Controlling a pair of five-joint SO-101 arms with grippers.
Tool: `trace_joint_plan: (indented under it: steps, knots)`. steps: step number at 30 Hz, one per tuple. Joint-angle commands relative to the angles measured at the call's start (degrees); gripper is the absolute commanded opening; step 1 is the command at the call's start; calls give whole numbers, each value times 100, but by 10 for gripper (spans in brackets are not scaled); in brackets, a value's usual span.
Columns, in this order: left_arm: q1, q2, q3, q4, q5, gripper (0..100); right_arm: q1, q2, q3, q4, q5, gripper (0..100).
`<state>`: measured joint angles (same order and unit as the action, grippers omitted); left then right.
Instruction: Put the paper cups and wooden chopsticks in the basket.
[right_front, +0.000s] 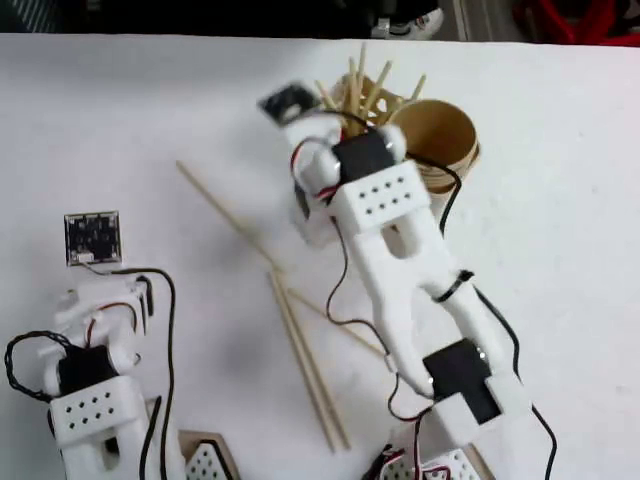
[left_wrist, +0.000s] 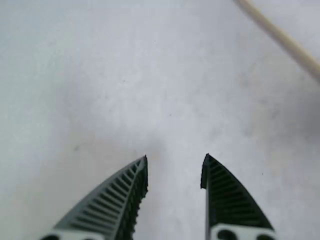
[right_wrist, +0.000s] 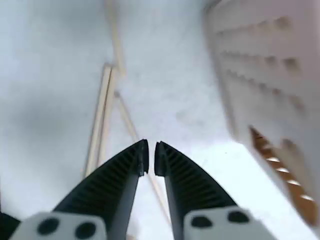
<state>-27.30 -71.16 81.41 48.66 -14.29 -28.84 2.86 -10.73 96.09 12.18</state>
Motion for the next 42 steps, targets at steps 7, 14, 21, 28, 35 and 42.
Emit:
trace_joint_plan:
  steps: [7,14,21,28,35,42]
  knots:
    - [-48,-110,-26,-123,-53,181,-831,-356,2215,-1446,70,36]
    - [-48,-110,-26,-123,-53,181,-1385,-365,2804,-1807,-70,110]
    - [-48,-110,-26,-123,-53,181,-1727,-312,3648,-2782,-466,131]
    - [-48,-110,-26,-123,-53,181,-1736,-303,4202,-3714,-536,127]
    - [-48,-110,-26,-123,-53,181,-1736,-295,4774,-4312,-527,127]
    - [-48,-110,-26,-123,-53,181,-1684,409,4475,-4075,-527,126]
